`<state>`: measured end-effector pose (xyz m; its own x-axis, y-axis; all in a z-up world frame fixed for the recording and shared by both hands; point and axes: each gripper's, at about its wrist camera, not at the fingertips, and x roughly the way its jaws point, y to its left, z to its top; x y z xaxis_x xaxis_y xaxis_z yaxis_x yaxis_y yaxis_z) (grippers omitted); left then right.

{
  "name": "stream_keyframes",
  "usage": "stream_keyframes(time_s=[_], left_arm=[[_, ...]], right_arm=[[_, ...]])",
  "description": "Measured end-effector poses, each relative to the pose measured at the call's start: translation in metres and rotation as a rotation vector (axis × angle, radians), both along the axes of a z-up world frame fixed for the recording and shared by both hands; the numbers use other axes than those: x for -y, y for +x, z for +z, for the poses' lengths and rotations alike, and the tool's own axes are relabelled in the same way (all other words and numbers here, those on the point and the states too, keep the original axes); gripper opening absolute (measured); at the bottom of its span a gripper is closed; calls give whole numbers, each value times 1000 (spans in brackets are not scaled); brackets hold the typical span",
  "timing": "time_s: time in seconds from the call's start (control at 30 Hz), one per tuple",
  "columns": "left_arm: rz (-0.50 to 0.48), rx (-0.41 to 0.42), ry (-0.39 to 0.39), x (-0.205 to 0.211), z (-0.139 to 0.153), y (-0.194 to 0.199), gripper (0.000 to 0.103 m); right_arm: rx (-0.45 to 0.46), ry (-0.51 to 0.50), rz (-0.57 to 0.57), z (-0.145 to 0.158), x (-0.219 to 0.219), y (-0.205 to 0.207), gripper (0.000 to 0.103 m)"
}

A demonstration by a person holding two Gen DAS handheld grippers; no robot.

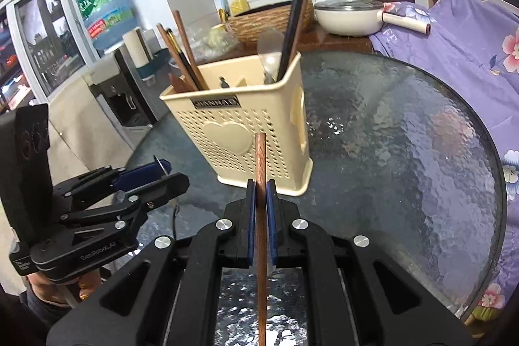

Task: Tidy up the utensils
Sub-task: 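Lift the spoon and chopstick up toward the cream holder opening, then lower the spoon into the holder with left tool while right tool inserts the chopstick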

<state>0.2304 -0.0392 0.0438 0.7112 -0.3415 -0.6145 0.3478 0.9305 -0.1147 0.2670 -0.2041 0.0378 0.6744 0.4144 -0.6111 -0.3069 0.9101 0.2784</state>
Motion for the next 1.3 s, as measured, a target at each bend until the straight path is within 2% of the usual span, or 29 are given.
stream_keyframes(time_s=[0.27,0.9,1.3], left_arm=[[3,68,-41,-9,22,-10,36],[34,166,-78,-19,56,-15,36],[59,216,-99,-30,89,-2,36]], right_arm=[[80,16,27,26,0,-15,7],[184,49,38,71,-2,-32,7],[260,6,61,116,-16,-27,7]])
